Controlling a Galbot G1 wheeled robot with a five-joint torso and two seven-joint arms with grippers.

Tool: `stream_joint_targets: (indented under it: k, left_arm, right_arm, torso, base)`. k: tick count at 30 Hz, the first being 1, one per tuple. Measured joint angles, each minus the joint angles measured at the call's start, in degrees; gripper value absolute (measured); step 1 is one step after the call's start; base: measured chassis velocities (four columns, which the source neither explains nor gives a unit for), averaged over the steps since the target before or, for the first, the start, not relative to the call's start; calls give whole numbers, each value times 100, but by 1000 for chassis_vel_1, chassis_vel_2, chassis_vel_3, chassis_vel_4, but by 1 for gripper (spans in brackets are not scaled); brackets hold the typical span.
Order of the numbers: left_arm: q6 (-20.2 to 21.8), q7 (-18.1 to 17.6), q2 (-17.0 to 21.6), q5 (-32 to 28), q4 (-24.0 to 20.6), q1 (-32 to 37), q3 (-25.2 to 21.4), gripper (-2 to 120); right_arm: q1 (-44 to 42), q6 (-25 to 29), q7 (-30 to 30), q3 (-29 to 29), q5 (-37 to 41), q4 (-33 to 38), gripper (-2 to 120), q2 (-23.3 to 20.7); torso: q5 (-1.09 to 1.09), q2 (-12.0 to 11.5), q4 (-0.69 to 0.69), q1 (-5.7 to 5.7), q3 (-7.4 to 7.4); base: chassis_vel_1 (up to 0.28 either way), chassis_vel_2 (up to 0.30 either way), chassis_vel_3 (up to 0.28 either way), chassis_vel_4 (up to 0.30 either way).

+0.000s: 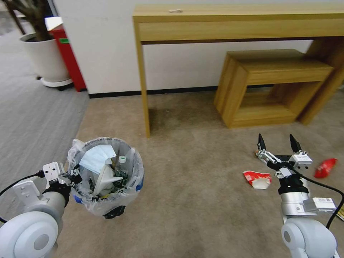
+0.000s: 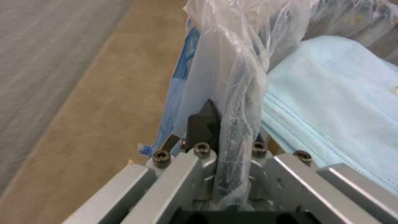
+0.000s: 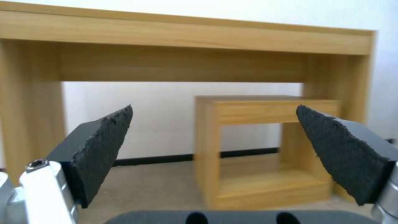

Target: Pick up the trash bin and place the garbage on the floor into it.

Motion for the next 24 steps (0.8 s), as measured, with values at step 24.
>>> stream_joint_targets:
  k: [24]
  left_arm:
    - [-23, 69, 71, -83, -1, -19, -8, 1]
  right_arm:
    - [-19, -118, -12, 25, 27, 32, 100, 0]
  torso:
    - [0, 0, 0, 1, 0]
  base:
    - [-127, -128, -121, -126]
